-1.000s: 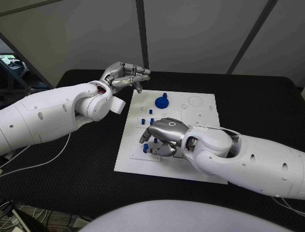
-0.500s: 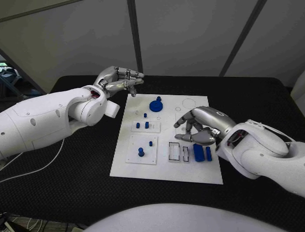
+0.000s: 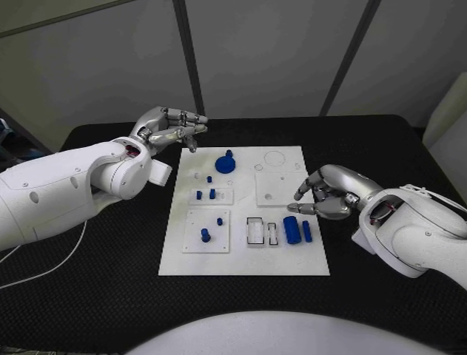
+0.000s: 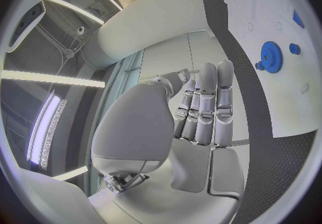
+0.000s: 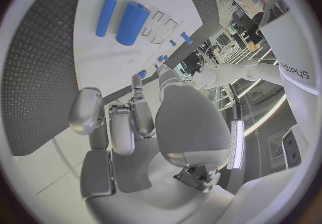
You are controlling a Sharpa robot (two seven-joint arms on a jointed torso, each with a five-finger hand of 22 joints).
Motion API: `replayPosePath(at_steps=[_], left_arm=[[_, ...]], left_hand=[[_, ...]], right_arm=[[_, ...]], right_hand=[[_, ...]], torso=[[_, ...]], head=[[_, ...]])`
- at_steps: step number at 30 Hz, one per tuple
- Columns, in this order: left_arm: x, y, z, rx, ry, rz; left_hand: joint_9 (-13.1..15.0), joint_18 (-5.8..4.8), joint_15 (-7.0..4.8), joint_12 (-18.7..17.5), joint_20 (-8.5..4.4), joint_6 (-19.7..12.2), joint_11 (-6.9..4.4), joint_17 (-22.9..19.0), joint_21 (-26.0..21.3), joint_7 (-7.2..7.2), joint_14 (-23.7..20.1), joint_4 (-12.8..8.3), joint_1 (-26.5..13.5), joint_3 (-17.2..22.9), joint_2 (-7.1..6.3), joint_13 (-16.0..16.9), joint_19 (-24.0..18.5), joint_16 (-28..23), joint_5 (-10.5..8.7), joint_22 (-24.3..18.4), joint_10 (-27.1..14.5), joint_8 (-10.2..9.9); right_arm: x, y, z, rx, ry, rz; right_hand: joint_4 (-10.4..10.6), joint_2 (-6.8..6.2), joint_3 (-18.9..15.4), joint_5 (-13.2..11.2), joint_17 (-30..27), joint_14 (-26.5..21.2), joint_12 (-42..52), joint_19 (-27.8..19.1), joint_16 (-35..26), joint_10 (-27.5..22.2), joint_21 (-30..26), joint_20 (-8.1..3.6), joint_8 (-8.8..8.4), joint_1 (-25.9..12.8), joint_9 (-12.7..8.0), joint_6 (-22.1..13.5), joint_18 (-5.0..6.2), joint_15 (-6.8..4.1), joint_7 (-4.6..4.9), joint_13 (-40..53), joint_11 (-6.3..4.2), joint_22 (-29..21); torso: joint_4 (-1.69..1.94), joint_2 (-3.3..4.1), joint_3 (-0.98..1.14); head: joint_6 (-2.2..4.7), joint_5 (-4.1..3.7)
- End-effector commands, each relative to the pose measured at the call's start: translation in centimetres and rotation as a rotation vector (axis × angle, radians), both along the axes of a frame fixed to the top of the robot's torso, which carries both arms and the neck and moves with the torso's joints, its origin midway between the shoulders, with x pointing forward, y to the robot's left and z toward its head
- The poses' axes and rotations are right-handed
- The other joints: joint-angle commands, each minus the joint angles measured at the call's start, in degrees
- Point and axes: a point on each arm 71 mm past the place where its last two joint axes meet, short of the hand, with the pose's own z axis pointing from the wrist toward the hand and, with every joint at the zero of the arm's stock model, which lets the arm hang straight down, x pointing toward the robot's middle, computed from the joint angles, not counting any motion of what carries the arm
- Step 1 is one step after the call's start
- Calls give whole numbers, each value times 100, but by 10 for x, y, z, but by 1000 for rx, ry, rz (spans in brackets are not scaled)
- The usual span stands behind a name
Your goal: Assemble the parts on the task board
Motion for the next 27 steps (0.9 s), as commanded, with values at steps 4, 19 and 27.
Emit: replayPosePath(at_steps=[4, 19, 27], left_arm=[[-1, -1, 1, -10, -8, -11], [-1, 1, 0, -9, -7, -8], [-1, 1, 0, -8, -6, -7]], left_hand=[[2, -66, 29, 19, 25, -51, -1, -5, -35, -3, -13, -24, -60, -17, 5, -8, -26, 6, -14, 5, -21, 19], [2, -66, 29, 19, 25, -51, -1, -5, -35, -3, -13, -24, -60, -17, 5, -8, -26, 6, -14, 5, -21, 19], [2, -66, 29, 19, 25, -51, -1, -5, -35, -3, -13, -24, -60, -17, 5, -8, -26, 6, -14, 5, -21, 19]], right_arm=[[-4, -5, -15, -135, 71, -48], [-11, 5, -37, -188, 128, -45], [-13, 10, -44, -202, 145, -33]], right_hand=[[197, 33, -247, 110, 1018, 511, 39, 66, 76, 30, 54, -6, 94, -71, 81, -107, -89, 8, 9, 76, 1, 77], [260, 97, -426, 195, 1070, 520, 22, 87, 102, 27, 88, -1, 169, -150, 148, -129, -99, 10, 2, 103, 0, 136], [257, 134, -480, 203, 1082, 522, 41, 96, 108, 46, 102, -4, 214, -162, 184, -96, -102, 3, -15, 143, -12, 161]], torso=[[11, 2, -12], [3, 14, -8], [-3, 17, -9]], head=[[-12, -43], [9, -21], [-11, -6]])
